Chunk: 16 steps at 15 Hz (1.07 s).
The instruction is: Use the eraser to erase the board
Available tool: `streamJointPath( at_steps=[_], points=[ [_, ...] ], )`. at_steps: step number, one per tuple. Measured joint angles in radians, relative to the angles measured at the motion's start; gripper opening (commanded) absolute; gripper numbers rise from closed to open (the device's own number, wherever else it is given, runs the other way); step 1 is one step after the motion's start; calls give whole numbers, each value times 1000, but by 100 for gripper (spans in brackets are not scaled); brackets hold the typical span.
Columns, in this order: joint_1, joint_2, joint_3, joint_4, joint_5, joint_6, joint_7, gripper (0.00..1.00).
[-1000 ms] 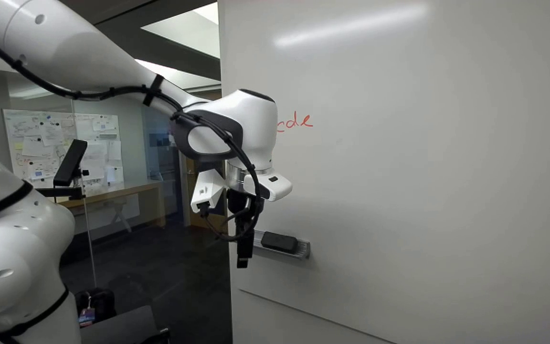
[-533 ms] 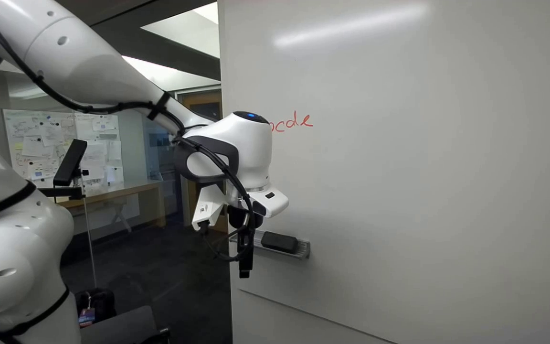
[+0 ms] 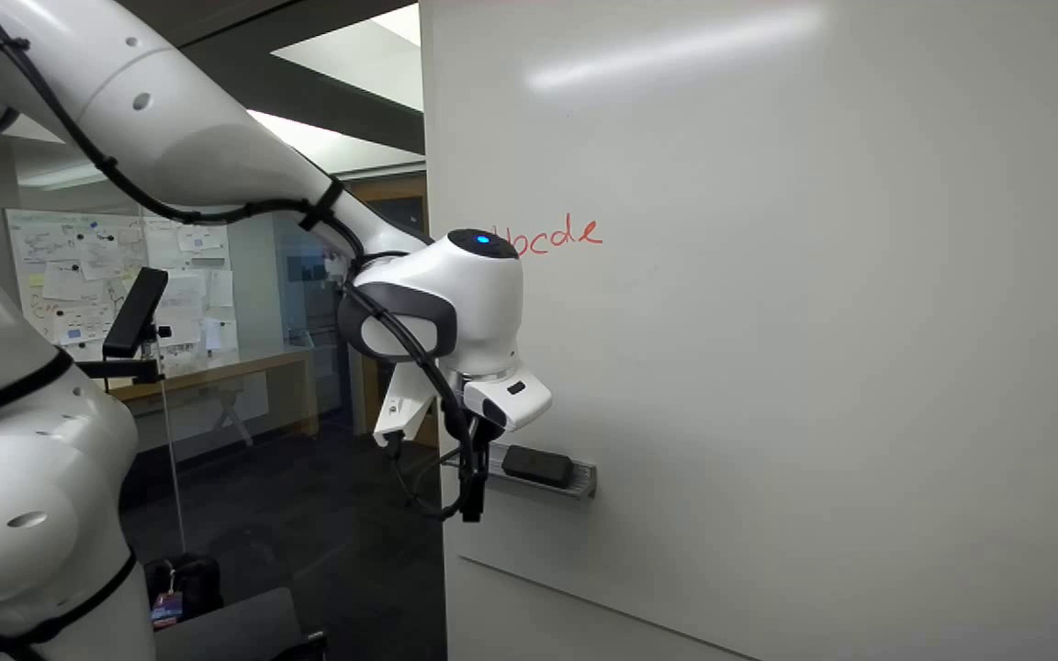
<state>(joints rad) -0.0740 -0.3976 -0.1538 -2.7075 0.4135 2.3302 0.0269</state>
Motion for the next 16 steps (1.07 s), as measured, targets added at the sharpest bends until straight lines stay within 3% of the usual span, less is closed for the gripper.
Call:
streamJointPath(
  at_steps=[5, 9, 13, 16],
  points=[
    [127, 106, 14, -11, 319, 276, -24, 100],
    [233, 187, 27, -6, 614, 446, -120, 100],
    [315, 231, 27, 35, 942, 479, -320, 100],
    [319, 238, 27, 39, 951, 479, -336, 100]
  ],
)
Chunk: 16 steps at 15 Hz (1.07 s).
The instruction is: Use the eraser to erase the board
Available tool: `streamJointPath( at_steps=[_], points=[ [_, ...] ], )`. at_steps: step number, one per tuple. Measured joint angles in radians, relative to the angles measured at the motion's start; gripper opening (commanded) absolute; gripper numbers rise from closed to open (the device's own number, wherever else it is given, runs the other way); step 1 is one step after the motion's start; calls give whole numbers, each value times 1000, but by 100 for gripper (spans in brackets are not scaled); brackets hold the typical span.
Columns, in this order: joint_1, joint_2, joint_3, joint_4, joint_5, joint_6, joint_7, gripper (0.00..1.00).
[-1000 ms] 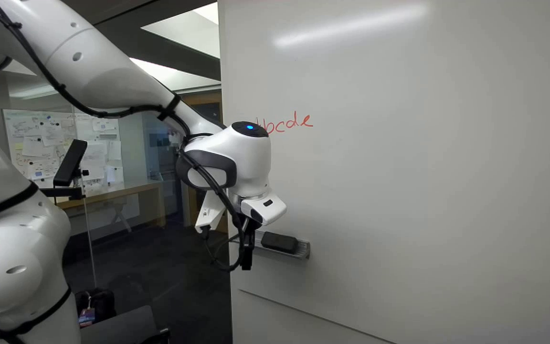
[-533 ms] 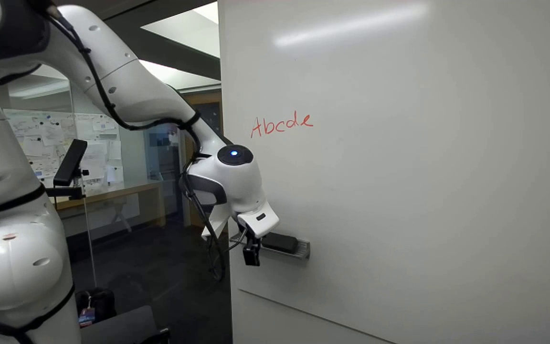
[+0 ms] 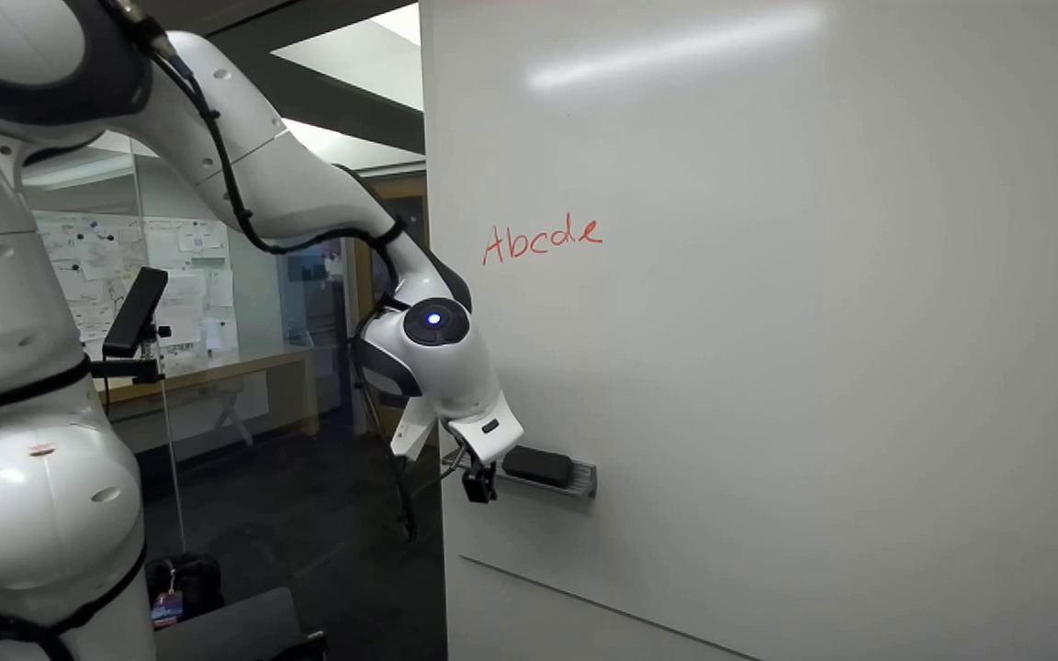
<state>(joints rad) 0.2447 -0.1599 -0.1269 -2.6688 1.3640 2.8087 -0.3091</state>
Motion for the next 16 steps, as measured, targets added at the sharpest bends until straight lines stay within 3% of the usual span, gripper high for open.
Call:
streamJointPath(
  at_steps=[7, 16],
  points=[
    [2, 10, 5, 2, 19, 3, 2, 100],
    [55, 70, 80, 68, 253, 108, 42, 100]
  ],
)
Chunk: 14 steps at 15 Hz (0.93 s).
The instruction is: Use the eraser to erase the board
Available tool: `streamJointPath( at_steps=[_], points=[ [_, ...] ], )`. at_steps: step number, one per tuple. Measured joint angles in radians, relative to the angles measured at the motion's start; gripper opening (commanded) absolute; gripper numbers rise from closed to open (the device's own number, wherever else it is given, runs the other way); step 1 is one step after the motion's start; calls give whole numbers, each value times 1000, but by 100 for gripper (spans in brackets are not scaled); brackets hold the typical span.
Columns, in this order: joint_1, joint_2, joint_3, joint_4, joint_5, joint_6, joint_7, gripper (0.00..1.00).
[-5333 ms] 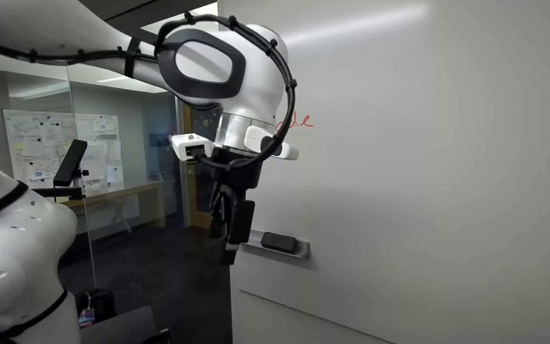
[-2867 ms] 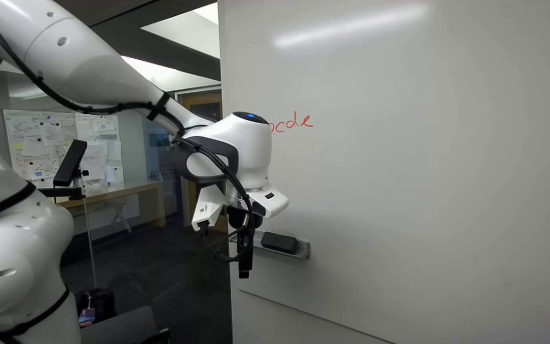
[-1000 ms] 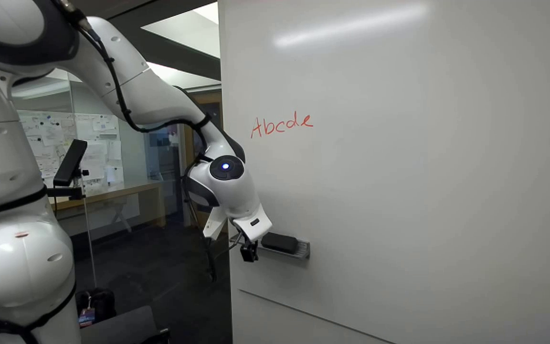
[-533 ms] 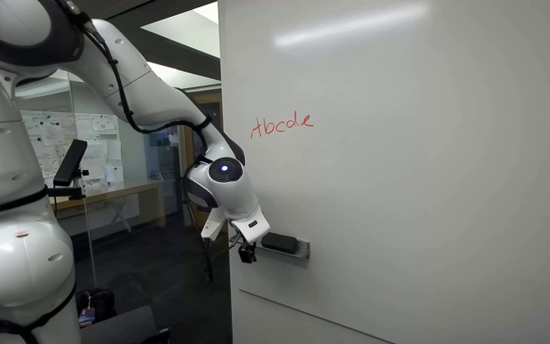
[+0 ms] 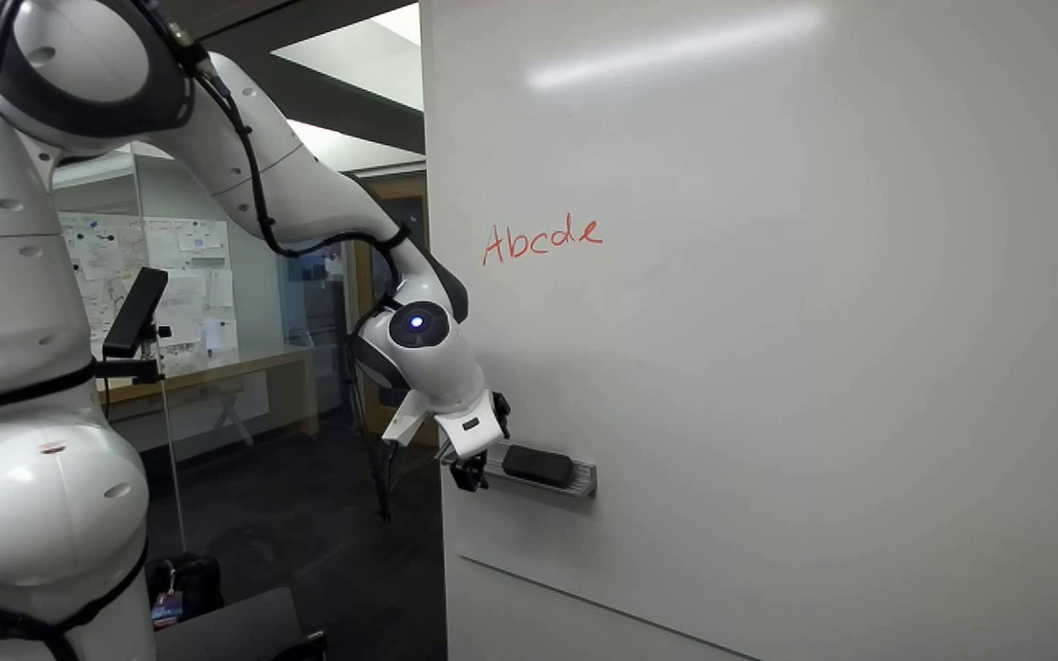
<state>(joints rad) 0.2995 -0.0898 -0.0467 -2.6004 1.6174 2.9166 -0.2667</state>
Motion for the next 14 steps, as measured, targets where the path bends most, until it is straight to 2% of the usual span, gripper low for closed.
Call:
streamJointPath(
  at_steps=[4, 14],
  points=[
    [13, 40, 19, 63, 92, 26, -34, 100],
    [14, 80, 21, 90, 96, 39, -40, 100]
  ],
)
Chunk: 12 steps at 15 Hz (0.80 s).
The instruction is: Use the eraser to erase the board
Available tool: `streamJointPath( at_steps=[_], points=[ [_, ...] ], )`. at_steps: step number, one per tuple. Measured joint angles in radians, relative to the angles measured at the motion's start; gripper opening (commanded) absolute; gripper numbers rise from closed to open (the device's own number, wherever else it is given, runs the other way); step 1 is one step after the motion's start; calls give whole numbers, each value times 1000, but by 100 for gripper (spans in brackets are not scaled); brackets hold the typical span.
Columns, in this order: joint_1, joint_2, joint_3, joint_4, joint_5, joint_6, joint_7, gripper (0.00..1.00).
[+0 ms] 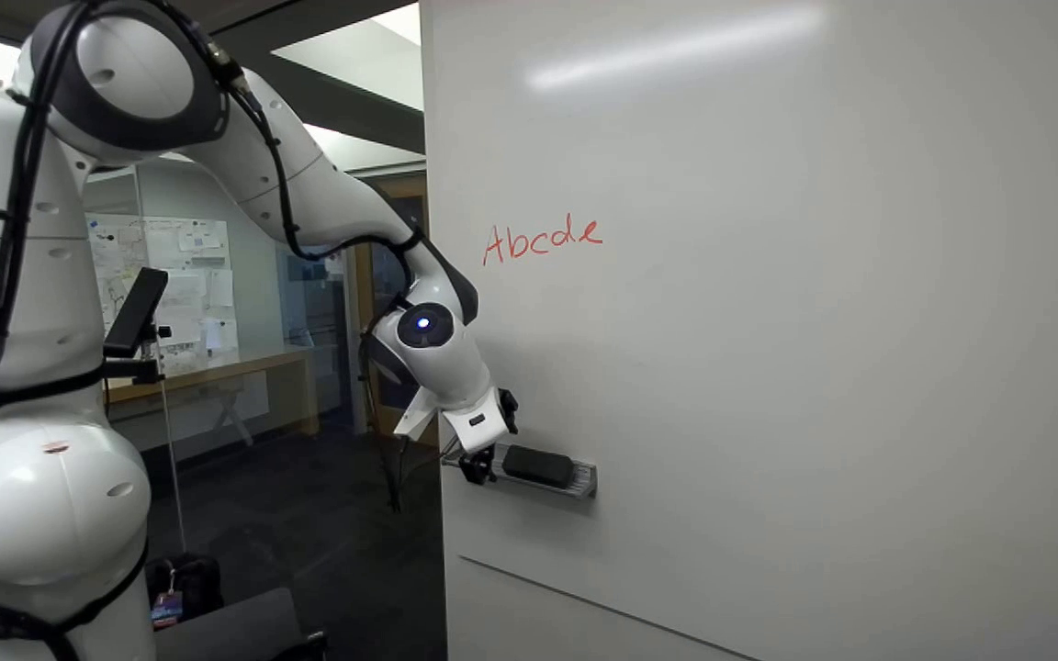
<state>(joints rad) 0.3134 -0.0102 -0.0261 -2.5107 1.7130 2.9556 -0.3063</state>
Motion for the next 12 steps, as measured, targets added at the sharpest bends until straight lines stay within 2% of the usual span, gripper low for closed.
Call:
streamJointPath(
  at_steps=[5, 12],
  points=[
    [2, 78, 0, 84, 31, 62, -10, 100],
    [6, 185, 0, 206, 168, 93, -138, 100]
  ],
)
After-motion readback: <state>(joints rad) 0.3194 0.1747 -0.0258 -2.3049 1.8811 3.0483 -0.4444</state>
